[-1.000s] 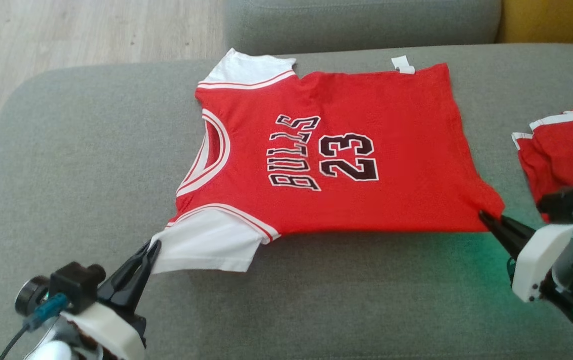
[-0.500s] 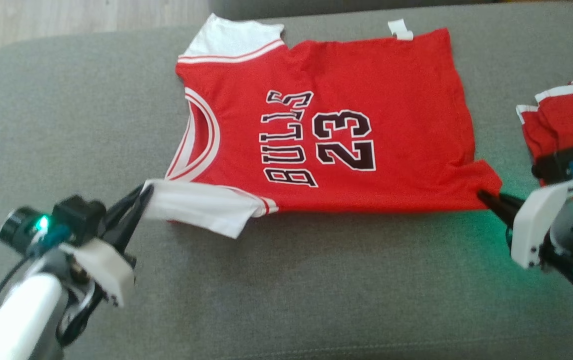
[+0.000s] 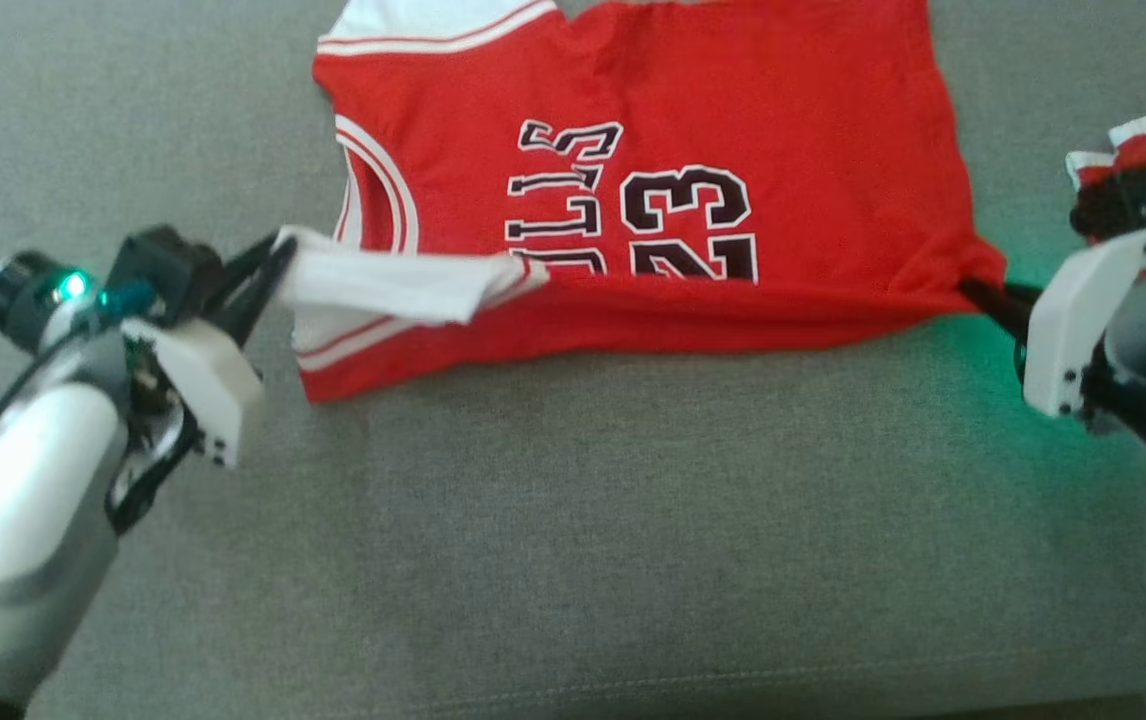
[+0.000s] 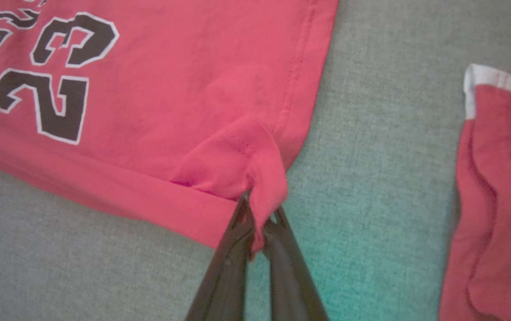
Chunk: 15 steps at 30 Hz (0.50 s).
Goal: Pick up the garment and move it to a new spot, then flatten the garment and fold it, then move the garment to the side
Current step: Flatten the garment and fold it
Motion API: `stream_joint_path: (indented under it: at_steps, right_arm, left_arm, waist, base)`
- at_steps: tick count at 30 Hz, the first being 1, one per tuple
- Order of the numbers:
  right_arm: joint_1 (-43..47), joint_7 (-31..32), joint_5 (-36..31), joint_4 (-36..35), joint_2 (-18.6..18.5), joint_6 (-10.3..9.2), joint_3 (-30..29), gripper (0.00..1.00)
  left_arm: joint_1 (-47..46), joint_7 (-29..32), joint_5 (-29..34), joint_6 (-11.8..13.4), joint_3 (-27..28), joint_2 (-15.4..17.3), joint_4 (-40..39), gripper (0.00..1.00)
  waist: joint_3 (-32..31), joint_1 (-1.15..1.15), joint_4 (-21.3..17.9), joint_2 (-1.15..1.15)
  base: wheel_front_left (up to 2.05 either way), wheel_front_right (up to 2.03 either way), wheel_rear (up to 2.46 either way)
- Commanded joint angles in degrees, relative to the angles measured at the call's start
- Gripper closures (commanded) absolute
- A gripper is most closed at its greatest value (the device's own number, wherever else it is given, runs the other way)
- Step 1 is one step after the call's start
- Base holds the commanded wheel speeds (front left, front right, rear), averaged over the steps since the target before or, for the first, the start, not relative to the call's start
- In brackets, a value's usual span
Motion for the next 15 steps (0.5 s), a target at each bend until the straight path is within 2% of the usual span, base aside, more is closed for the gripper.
stream_joint_path:
  at_steps: [1,9,10,11,12,13,15]
  right_arm:
    - [-1.8,0.4,-0.3,-0.3,-0.8,-0.05,-0.5,1.00]
    - [-6.4,-0.3,-0.6,1.3,-0.5,-0.05,0.3,1.00]
    - [-7.0,-1.1,-0.8,1.6,-0.5,-0.05,0.2,0.83]
    - [-7.6,-1.5,-0.8,2.3,-0.3,-0.05,0.0,0.00]
    - [-7.6,-1.5,-0.8,2.3,-0.3,-0.05,0.0,0.00]
    - [-8.7,-2.5,-1.5,3.0,0.0,-0.05,0.3,0.00]
    - [-9.3,-3.4,-1.8,3.5,0.2,-0.05,0.2,0.00]
  left_arm:
    - [-4.8,-0.1,-0.6,0.1,1.4,2.5,0.3,1.00]
    - [-12.5,-1.3,-1.7,0.1,-4.9,1.5,6.6,1.00]
    - [-13.3,-1.4,-1.6,0.1,-5.5,1.2,7.6,1.00]
    - [-14.0,-1.6,-1.4,0.1,-6.1,0.9,8.5,1.00]
    - [-14.0,-1.6,-1.4,0.1,-6.1,0.9,8.5,1.00]
    - [-15.5,-2.4,-1.1,0.1,-6.5,0.1,10.4,0.00]
    - [-16.1,-2.9,-1.0,0.2,-6.4,-0.4,11.3,0.00]
  waist:
    - [1.3,-0.01,0.1,0.00]
    - [3.5,-0.01,1.1,0.00]
    - [3.6,-0.01,1.2,0.00]
    - [3.8,-0.01,1.3,0.00]
    - [3.8,-0.01,1.3,0.00]
    - [4.0,-0.01,1.5,0.00]
    - [4.0,-0.01,1.6,0.00]
  base:
    - [0.00,0.00,0.00]
    - [0.00,0.00,0.00]
    - [0.00,0.00,0.00]
    - [0.00,0.00,0.00]
    - [0.00,0.00,0.00]
    - [0.00,0.00,0.00]
    - [0.00,0.00,0.00]
